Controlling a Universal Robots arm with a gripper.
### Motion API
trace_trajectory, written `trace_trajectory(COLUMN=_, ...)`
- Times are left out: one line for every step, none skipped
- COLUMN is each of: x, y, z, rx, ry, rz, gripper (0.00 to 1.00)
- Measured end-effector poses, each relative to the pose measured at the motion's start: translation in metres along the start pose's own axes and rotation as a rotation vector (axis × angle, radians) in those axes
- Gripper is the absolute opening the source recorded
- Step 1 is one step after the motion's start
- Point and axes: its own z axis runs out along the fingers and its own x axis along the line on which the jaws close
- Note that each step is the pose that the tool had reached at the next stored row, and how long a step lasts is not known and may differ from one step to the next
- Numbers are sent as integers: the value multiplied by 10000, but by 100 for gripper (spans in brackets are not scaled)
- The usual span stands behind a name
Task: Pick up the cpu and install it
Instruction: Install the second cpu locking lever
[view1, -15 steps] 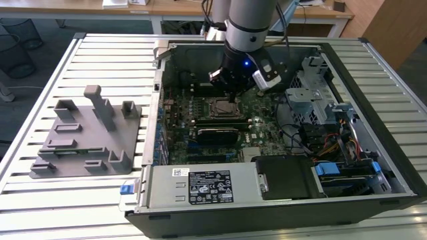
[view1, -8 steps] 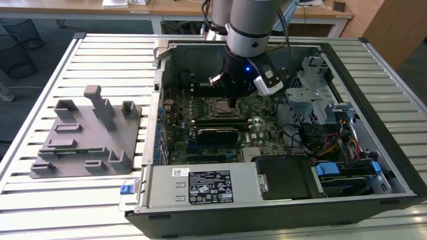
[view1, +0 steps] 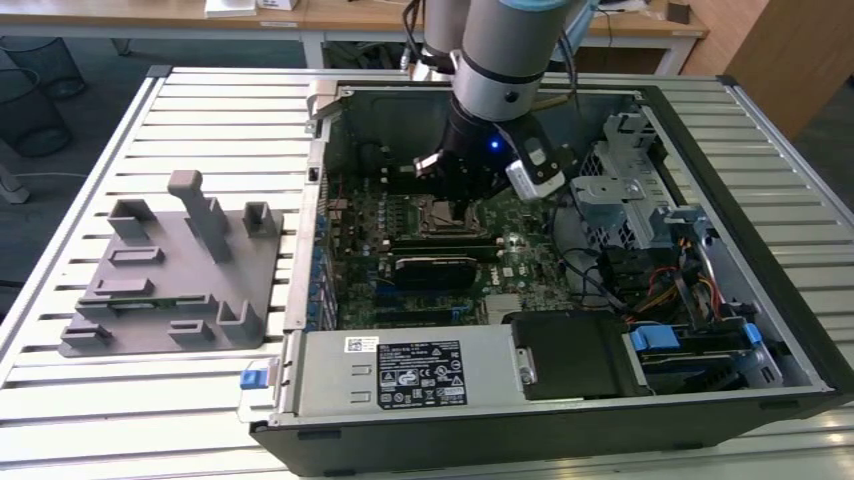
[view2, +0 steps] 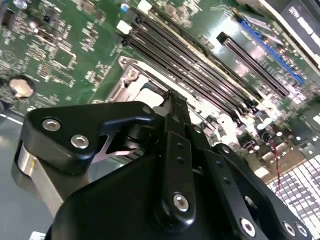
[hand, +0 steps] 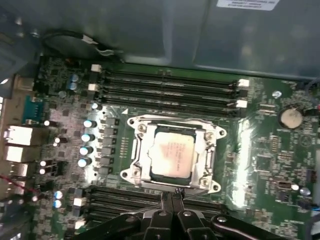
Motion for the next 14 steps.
trace_trajectory(x=16, y=1, z=7, rx=-1, ry=16, rz=-2, gripper=11)
trace_trajectory(x=33, y=-6, z=12, rx=1, ry=24, rz=-5, gripper=11)
trace_trajectory(x=44, y=-22, z=18, rx=0, ry=27, rz=-9, gripper=11)
trace_trajectory(x=61, y=-34, z=25, rx=-3, ry=28, rz=-14, gripper=11)
trace_trajectory(x=85, y=-36, z=31, rx=-2, ry=28, rz=-18, gripper=11)
trace_trajectory(x=115, y=-34, z=37, rx=-3, ry=29, rz=-21, gripper=11)
trace_trajectory(x=143, y=-31, z=42, rx=-3, ry=28, rz=-23, gripper=11)
trace_trajectory(x=168, y=-29, z=46, rx=-2, ry=28, rz=-24, gripper=11)
trace_trajectory(x=190, y=-28, z=49, rx=0, ry=29, rz=-25, gripper=11)
trace_trajectory(x=201, y=-30, z=51, rx=1, ry=30, rz=-25, gripper=11)
trace_trajectory(x=204, y=-37, z=53, rx=-5, ry=30, rz=-27, gripper=11)
trace_trajectory(x=207, y=-49, z=53, rx=-23, ry=29, rz=-30, gripper=11)
trace_trajectory(x=210, y=-62, z=53, rx=-57, ry=25, rz=-32, gripper=11)
trace_trajectory(x=213, y=-78, z=53, rx=-79, ry=21, rz=-34, gripper=11)
